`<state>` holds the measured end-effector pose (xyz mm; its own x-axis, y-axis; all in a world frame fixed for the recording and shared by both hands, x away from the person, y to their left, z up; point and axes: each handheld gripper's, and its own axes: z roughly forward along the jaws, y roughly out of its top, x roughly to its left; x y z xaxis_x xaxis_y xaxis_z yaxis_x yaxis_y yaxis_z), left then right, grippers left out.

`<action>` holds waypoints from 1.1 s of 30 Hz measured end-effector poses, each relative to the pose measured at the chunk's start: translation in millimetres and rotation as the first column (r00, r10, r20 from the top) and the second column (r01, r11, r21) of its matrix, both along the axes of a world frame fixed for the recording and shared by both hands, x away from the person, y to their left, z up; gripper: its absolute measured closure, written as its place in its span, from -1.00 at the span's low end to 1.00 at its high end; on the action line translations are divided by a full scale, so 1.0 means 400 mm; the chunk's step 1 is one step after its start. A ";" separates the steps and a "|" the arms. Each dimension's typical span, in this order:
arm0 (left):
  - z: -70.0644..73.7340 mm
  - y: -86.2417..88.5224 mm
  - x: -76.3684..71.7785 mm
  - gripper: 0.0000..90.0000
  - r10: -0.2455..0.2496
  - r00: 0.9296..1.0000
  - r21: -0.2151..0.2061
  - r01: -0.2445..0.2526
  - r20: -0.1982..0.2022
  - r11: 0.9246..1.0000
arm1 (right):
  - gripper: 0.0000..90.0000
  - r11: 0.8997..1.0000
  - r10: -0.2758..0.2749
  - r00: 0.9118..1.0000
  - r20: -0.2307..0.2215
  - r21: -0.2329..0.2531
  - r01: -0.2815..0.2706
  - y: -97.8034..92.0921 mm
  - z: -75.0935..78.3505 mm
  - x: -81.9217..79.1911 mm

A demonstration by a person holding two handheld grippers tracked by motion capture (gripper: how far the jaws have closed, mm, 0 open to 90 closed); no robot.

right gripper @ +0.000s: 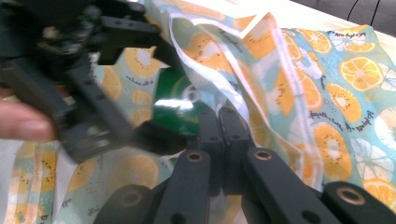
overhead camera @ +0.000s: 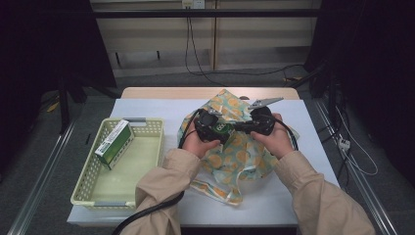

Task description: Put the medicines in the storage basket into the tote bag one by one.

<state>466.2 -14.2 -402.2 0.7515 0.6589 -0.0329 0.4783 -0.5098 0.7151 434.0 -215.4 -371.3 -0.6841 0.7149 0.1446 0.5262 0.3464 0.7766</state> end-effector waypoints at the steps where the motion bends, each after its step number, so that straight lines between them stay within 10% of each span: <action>1: -0.001 -0.006 0.007 -0.65 0.009 1.000 -0.001 -0.009 0.004 1.000 | 1.00 1.000 0.000 1.000 0.001 0.000 0.000 0.000 0.001 0.000; 13: 0.010 0.001 -0.019 -0.88 -0.025 0.999 0.014 0.026 -0.049 1.000 | 1.00 1.000 -0.006 1.000 0.000 0.004 0.006 0.003 -0.003 0.004; 33: 0.106 0.168 -0.128 -0.85 -0.138 0.990 -0.042 0.136 -0.029 0.990 | 1.00 1.000 -0.004 1.000 -0.005 -0.003 0.004 0.008 -0.011 0.001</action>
<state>415.2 53.2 -359.9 0.8327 0.5476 -0.0823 0.4288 -0.5436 0.7216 434.5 -212.3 -375.8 -0.6806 0.7180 0.1461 0.5314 0.3464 0.7731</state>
